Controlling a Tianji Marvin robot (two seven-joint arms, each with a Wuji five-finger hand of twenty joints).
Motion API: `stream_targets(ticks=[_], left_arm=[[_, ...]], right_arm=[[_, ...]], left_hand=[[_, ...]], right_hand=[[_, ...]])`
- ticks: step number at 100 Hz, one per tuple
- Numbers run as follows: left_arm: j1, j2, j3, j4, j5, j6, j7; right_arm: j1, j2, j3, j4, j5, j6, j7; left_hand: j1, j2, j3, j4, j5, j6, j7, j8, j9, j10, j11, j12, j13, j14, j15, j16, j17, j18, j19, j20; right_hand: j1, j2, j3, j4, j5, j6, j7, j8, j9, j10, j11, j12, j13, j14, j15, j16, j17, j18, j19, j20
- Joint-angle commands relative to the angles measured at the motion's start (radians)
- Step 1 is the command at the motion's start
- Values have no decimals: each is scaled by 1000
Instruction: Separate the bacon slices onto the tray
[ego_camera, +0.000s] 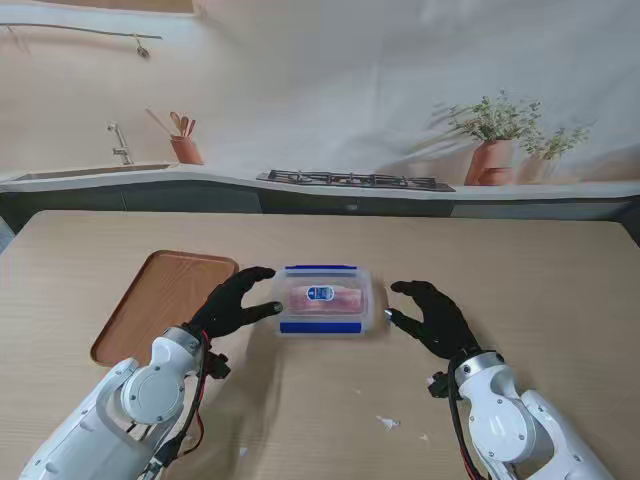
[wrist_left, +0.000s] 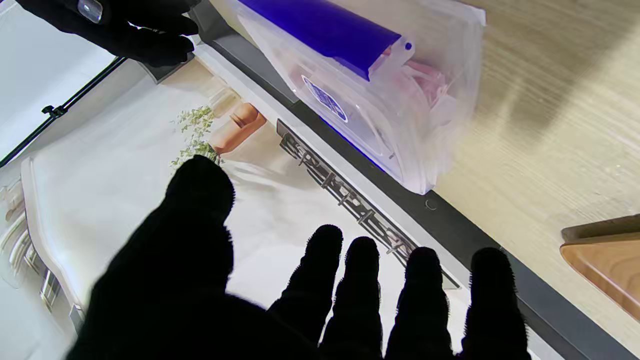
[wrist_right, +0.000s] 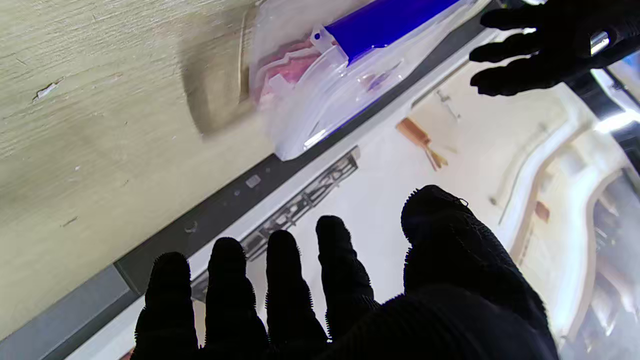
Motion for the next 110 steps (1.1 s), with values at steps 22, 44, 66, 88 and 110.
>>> stream_targets(ticks=[22, 44, 66, 88, 110], left_arm=[[6, 0, -5, -2, 9, -6, -11], [-21, 20, -1, 26, 169, -47, -9], [-71, 52, 44, 73, 359, -111, -23], [-98, 68, 83, 93, 425, -120, -50], [-118, 77, 110, 108, 436, -113, -88]], right_arm=[[-1, -6, -11, -2, 2, 13, 20], [-4, 8, -6, -14, -79, -20, 42], [10, 31, -42, -35, -182, -38, 94], [48, 56, -116, -56, -357, -65, 128], [119, 65, -230, -10, -513, -32, 47]], left_hand=[[9, 20, 13, 44, 8, -30, 16, 7, -13, 6, 8, 2, -15, -21, -4, 14, -9, 4, -27, 15], [106, 24, 169, 40, 169, -141, 56, 31, 53, -27, 68, 38, 23, -57, 59, 23, -6, -1, -17, 20], [192, 21, 240, 18, 151, -173, 53, 35, 41, -76, 83, 48, 11, -108, 86, 8, -3, -25, 26, 13], [236, 39, 227, 8, 125, -167, 60, 40, 29, -108, 88, 49, 11, -132, 84, -23, -3, -39, 37, 5], [218, 40, 216, 9, 120, -153, 62, 41, 24, -104, 85, 48, 12, -133, 82, -33, -4, -38, 36, 1]], right_hand=[[13, 23, -4, 31, 0, -25, 6, -6, 6, 5, 1, 6, 4, -3, 4, 1, 4, -11, -10, -8], [10, 22, -2, 31, 15, -26, 14, -3, 8, 5, 4, 7, -1, -10, 4, 1, -1, -14, -12, -9], [10, 18, 1, 31, 42, -51, 25, 0, 0, -5, 2, 7, -25, -33, -7, -4, -35, -33, -25, -12], [1, 19, 7, 32, 44, -76, 32, 4, -34, -22, 18, 14, -49, -50, -4, -2, -54, -40, -32, -12], [-14, 14, 24, 33, 6, -68, 23, 4, -46, -29, -36, -15, -79, -56, 5, 0, -67, -41, -40, -12]])
